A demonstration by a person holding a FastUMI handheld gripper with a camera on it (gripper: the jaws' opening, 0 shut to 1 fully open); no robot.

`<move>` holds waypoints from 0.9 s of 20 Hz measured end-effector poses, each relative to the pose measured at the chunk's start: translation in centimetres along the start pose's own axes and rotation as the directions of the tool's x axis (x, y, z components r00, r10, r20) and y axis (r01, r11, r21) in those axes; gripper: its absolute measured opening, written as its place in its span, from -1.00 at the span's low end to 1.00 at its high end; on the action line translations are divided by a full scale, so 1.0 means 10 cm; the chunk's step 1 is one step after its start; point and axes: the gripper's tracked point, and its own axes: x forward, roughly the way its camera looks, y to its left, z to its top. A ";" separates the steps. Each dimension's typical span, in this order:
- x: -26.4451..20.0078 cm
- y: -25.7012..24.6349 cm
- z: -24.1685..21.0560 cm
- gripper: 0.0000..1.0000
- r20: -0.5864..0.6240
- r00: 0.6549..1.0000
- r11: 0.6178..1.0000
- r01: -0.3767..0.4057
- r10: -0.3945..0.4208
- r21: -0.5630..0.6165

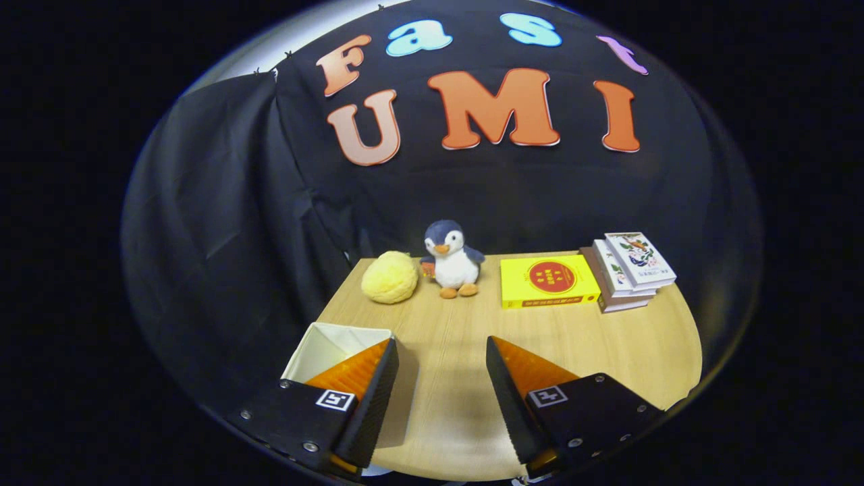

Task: Open the storage box then place both shoes into the box .Put the left shoe in first, then the right shoe, with the right side of both shoes facing outward in a uniform manner.

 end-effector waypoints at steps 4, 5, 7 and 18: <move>-0.20 -0.48 0.36 0.75 0.145 0.988 0.998 0.060 -0.060 0.004; -0.26 -0.59 0.44 0.77 0.181 0.981 0.997 0.074 -0.075 0.010; -0.39 -0.80 0.62 0.80 0.253 0.962 0.995 0.099 -0.102 0.024; -0.78 -1.48 1.02 0.85 0.489 0.852 0.978 0.211 -0.185 0.002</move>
